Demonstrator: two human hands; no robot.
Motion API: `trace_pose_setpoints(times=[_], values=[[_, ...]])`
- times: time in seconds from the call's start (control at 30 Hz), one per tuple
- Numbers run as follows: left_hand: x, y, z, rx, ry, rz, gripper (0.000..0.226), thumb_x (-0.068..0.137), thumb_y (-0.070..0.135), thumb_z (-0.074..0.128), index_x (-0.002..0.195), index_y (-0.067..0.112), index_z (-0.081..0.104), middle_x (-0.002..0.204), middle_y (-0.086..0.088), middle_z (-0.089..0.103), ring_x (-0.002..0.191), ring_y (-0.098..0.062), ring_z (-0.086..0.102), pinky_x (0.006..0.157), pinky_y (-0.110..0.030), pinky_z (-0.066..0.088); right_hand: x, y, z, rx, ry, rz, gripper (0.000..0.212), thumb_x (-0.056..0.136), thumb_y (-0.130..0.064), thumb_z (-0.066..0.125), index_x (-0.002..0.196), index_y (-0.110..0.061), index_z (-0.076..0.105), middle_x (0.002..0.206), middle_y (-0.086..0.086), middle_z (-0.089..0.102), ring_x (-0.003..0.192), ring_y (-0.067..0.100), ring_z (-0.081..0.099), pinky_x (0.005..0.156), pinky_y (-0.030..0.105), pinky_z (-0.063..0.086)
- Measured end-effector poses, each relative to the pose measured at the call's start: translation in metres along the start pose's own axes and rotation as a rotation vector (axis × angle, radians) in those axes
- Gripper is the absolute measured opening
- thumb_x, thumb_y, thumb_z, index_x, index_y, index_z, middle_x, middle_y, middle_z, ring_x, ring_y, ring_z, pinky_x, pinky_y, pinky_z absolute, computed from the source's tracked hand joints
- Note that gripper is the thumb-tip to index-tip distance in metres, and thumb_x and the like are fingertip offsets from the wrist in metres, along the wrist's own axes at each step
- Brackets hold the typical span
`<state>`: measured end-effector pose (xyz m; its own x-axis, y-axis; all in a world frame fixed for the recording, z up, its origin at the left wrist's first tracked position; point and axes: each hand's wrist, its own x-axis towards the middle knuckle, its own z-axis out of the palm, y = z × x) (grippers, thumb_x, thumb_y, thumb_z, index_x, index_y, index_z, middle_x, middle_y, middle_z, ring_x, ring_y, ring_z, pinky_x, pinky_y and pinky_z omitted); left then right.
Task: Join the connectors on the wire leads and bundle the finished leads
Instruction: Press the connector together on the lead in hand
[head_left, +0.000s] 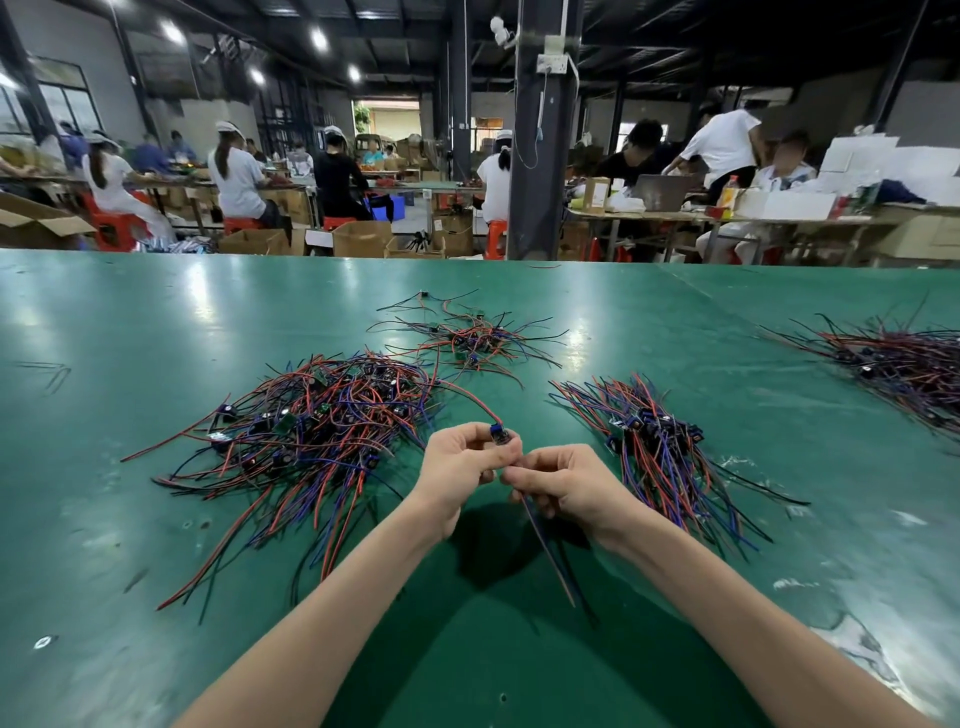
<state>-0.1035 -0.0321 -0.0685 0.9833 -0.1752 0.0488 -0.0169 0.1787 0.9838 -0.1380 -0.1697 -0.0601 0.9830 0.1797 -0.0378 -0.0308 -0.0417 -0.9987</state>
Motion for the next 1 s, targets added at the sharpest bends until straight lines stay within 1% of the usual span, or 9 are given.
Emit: trace_pose_setpoints(times=[0.17,0.27,0.4,0.53,0.6,0.67,0.8,0.9,1.0], values=[[0.01,0.006,-0.012,-0.102,0.169,0.035,0.013,0.078,-0.001,0.071,0.074,0.01,0.067,0.061,0.008,0.062,0.055,-0.006,0.041,0.048,-0.013,0.034,-0.006,0.0,0.002,-0.08,-0.079,0.009,0.014,0.084,-0.005,0.068,0.07,-0.008,0.063,0.057,0.004,0.066,0.039,0.004,0.043,0.041,0.014,0.032],[0.015,0.009,-0.023,-0.162,0.303,0.062,0.015,0.078,0.002,0.073,0.071,0.013,0.066,0.066,0.005,0.058,0.053,-0.006,0.037,0.045,-0.012,0.034,-0.011,-0.002,0.003,-0.17,-0.196,0.006,0.013,0.083,-0.009,0.07,0.071,-0.011,0.065,0.06,0.003,0.067,0.045,0.01,0.042,0.043,0.017,0.03],[0.018,0.008,-0.029,-0.192,0.382,0.073,0.016,0.079,0.004,0.074,0.071,0.013,0.063,0.071,0.001,0.057,0.053,-0.007,0.038,0.047,-0.015,0.036,-0.015,-0.006,0.003,-0.242,-0.302,0.02,0.009,0.084,-0.011,0.07,0.076,-0.01,0.065,0.059,0.0,0.066,0.043,0.006,0.04,0.041,0.017,0.027],[0.018,0.008,-0.027,-0.174,0.364,0.073,0.014,0.079,0.005,0.074,0.072,0.012,0.064,0.069,0.002,0.055,0.051,-0.006,0.036,0.044,-0.013,0.036,-0.017,-0.009,0.0,-0.243,-0.346,0.019,0.007,0.086,-0.009,0.068,0.08,-0.008,0.063,0.058,-0.001,0.064,0.045,0.005,0.043,0.042,0.015,0.028],[0.018,0.009,-0.026,-0.17,0.351,0.049,0.012,0.079,0.005,0.074,0.073,0.011,0.065,0.069,0.003,0.056,0.051,-0.006,0.038,0.044,-0.013,0.036,-0.016,-0.01,-0.002,-0.251,-0.378,0.027,0.006,0.087,-0.01,0.067,0.082,-0.009,0.063,0.06,-0.001,0.064,0.048,0.009,0.04,0.042,0.016,0.026],[0.017,0.01,-0.025,-0.167,0.329,0.018,0.012,0.078,0.006,0.075,0.073,0.011,0.066,0.069,0.003,0.058,0.052,-0.007,0.039,0.045,-0.013,0.037,-0.016,-0.01,-0.004,-0.252,-0.418,0.054,0.008,0.088,-0.013,0.066,0.081,-0.012,0.063,0.061,-0.001,0.065,0.044,0.007,0.034,0.039,0.016,0.023],[0.013,0.01,-0.019,-0.126,0.264,-0.036,0.009,0.077,0.007,0.076,0.075,0.01,0.067,0.067,0.003,0.059,0.048,-0.006,0.038,0.048,-0.017,0.037,-0.014,-0.009,-0.005,-0.244,-0.474,0.108,0.012,0.089,-0.023,0.065,0.078,-0.017,0.064,0.074,0.004,0.071,0.039,0.006,0.031,0.034,0.015,0.017],[0.007,0.007,-0.01,-0.086,0.153,-0.07,0.008,0.078,0.005,0.074,0.075,0.01,0.067,0.067,0.001,0.061,0.05,-0.008,0.04,0.05,-0.018,0.037,-0.01,-0.009,-0.004,-0.215,-0.348,0.109,0.021,0.09,-0.032,0.062,0.078,-0.014,0.065,0.078,0.009,0.072,0.037,0.006,0.028,0.033,0.015,0.017],[0.0,0.003,0.0,-0.065,-0.036,-0.118,0.004,0.081,0.005,0.069,0.078,0.007,0.066,0.065,-0.003,0.064,0.054,-0.014,0.049,0.057,-0.027,0.041,-0.006,-0.007,-0.006,-0.13,-0.176,0.072,0.02,0.093,-0.026,0.058,0.079,-0.012,0.063,0.068,0.005,0.07,0.033,0.003,0.029,0.031,0.012,0.017]])
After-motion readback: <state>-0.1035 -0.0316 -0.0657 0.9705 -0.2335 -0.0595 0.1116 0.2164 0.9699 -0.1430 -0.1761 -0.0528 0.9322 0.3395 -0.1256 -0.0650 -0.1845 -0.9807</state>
